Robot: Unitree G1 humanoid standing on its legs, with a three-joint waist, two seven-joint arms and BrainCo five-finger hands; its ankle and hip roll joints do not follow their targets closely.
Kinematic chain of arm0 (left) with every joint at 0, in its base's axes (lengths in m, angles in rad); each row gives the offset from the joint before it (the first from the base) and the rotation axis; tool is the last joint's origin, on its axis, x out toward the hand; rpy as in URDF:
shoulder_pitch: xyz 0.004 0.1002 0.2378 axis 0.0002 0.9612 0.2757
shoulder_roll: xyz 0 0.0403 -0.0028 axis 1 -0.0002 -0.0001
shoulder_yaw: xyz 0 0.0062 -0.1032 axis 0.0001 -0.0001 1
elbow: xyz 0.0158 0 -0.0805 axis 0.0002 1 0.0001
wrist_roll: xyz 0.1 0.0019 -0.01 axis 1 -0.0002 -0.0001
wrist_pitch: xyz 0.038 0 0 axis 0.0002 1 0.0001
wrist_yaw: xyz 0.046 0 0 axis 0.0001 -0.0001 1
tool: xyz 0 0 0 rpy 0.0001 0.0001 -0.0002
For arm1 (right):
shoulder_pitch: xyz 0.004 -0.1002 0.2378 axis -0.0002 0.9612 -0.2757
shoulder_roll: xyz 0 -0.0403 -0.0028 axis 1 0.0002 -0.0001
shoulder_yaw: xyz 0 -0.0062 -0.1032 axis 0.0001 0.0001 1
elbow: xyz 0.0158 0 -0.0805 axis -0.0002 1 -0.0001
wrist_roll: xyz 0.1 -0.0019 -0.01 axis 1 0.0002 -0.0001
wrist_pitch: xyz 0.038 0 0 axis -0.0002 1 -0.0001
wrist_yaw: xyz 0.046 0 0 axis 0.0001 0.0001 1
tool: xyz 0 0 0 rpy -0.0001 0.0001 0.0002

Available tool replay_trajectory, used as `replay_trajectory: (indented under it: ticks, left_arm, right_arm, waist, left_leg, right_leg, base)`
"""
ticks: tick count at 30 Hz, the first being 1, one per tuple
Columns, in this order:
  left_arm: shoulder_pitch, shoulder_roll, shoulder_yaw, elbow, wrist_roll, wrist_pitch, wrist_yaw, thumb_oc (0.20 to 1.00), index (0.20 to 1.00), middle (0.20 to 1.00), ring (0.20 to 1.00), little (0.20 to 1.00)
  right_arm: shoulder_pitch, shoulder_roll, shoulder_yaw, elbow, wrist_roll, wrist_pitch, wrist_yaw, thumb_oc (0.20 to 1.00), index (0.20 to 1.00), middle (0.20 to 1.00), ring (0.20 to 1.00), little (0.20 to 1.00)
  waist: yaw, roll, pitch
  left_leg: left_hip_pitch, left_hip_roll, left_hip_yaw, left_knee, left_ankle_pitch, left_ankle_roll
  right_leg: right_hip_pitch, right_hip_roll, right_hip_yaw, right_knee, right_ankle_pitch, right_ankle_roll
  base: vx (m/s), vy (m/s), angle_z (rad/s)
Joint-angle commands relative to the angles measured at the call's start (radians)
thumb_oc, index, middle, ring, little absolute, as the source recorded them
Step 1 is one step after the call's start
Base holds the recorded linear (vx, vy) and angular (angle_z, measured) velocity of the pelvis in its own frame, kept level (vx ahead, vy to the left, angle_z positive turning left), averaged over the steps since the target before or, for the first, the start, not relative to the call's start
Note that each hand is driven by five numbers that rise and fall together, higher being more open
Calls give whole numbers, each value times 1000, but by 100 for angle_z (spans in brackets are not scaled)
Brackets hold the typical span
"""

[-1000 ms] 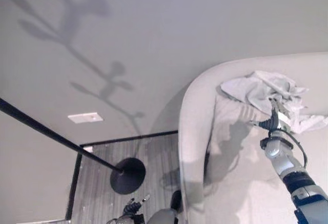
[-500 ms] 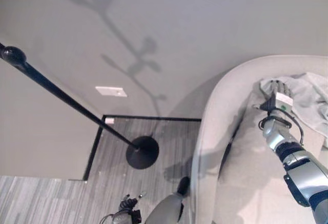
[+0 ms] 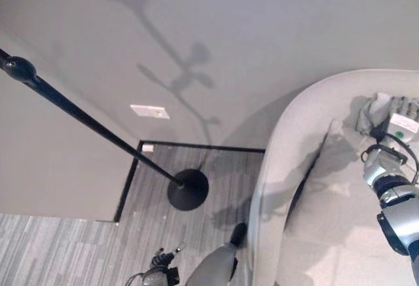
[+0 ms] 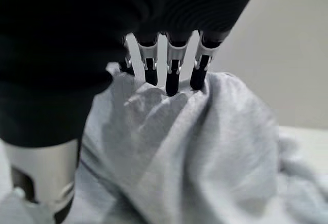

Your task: Hang the clothes on the sofa on the clothes rack.

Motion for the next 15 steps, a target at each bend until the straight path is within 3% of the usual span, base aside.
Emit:
replay_trajectory:
  ticks: [1,9,10,11,12,15]
  left_arm:
    - [-10,24,-16,7,-6,-10,17,1000,1000,1000,1000,1000]
    - [-25,25,-42,-11,-37,-19,13,1000,1000,1000,1000,1000]
    - [-32,26,-44,-12,-43,-20,16,1000,1000,1000,1000,1000]
    - [-32,26,-44,-12,-43,-20,16,1000,1000,1000,1000,1000]
    - [-41,30,-42,-15,-59,-24,19,1000,1000,1000,1000,1000]
    - [-50,33,-44,-18,-74,-28,27,1000,1000,1000,1000,1000]
  right_arm:
    - [-51,-62,31,-15,11,-8,-20,1000,1000,1000,1000,1000]
    - [-77,-17,103,81,60,-59,76,1000,1000,1000,1000,1000]
    - [-89,-14,113,94,65,-62,99,605,605,605,605,605]
    - [-89,-14,113,94,65,-62,99,294,294,294,294,294]
    - [-107,-1,133,116,82,-77,153,200,200,200,200,200]
    - [-127,-4,144,124,103,-84,163,200,200,200,200,200]
  waist:
    - [30,-3,-14]
    - [56,-1,11]
    - [60,-1,14]
    - [60,-1,14]
    - [64,-1,22]
    - [64,-3,27]
  left_leg:
    - [-127,31,-4,199,-121,-12]
    - [-151,17,8,215,-133,-6]
    - [-158,15,10,217,-134,-6]
    - [-158,15,10,217,-134,-6]
    - [-169,14,12,223,-136,-5]
    - [-179,12,15,231,-139,-6]
  right_leg:
    - [53,-78,8,-20,233,58]
    - [39,-102,-3,-20,284,72]
    - [36,-105,-4,-20,290,73]
    - [36,-105,-4,-20,290,73]
    - [29,-111,-4,-20,305,76]
    - [22,-117,-3,-20,317,76]
  base:
    - [22,42,1]
    - [20,35,1]
    - [20,37,1]
    - [0,0,0]
    - [0,0,0]
    - [0,0,0]
